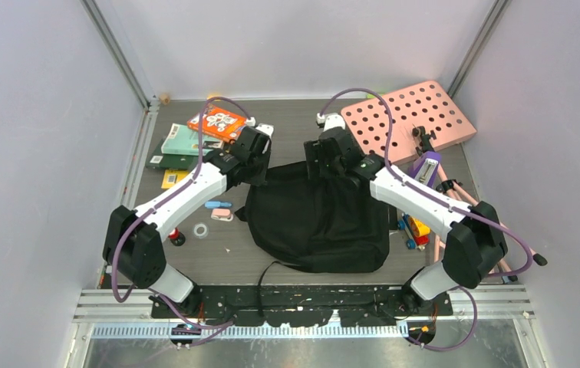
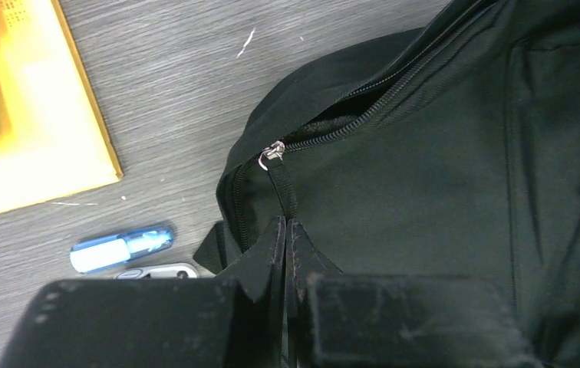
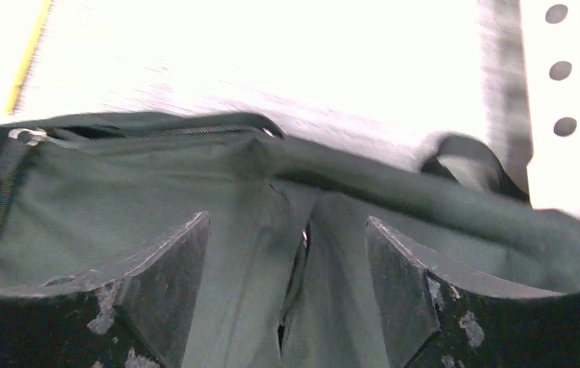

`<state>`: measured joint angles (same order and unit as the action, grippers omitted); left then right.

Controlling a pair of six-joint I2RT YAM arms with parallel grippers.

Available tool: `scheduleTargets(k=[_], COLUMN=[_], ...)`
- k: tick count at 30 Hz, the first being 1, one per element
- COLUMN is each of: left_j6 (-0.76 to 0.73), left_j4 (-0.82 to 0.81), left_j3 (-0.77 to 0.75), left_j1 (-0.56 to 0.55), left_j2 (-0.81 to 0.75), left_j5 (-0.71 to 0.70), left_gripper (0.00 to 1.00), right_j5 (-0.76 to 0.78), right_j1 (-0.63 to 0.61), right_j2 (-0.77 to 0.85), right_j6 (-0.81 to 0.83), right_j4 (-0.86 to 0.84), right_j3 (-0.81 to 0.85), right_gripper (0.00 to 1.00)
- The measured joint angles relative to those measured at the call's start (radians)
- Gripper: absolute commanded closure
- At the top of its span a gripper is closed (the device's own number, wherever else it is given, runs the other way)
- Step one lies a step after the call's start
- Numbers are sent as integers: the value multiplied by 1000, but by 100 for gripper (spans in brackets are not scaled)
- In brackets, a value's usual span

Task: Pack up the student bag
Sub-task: Unzip the student bag at the center of the board.

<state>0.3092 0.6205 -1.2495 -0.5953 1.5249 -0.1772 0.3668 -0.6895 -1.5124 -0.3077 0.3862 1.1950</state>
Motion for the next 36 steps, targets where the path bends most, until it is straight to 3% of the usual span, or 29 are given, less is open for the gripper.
scheduleTargets(k=[6, 14, 20, 28, 30, 32, 33, 34, 36], left_j6=[30, 62, 110, 134, 134, 134, 134, 134, 134], left_j4=[-20, -33, -61, -70, -70, -70, -69, -69, -70], left_j3=[18, 32, 54, 57, 57, 57, 57, 57, 61], left_j1=[1, 1, 1, 1, 1, 2, 2, 2, 2], left_j2=[-16, -16, -16, -16, -16, -18, -19, -22, -34], left_j5=[47, 68, 86, 95, 95, 93, 92, 92, 88], left_gripper=[100, 100, 100, 100, 100, 100, 100, 100, 100], right_j5=[-347, -616, -675, -631, -609, -583, -571, -560, -542], right_j1=[114, 127, 92, 50, 39, 24, 17, 13, 5], right_j2=[0, -129, -227, -296, -307, -315, -319, -324, -335], right_j6=[161, 341, 422, 476, 493, 510, 515, 518, 515], right_j4=[-175, -269, -291, -356, -362, -365, -365, -367, -363], right_j3=[-34, -18, -4, 27, 37, 48, 55, 63, 79], right_gripper=[16, 17, 17, 19, 30, 59, 67, 84, 97])
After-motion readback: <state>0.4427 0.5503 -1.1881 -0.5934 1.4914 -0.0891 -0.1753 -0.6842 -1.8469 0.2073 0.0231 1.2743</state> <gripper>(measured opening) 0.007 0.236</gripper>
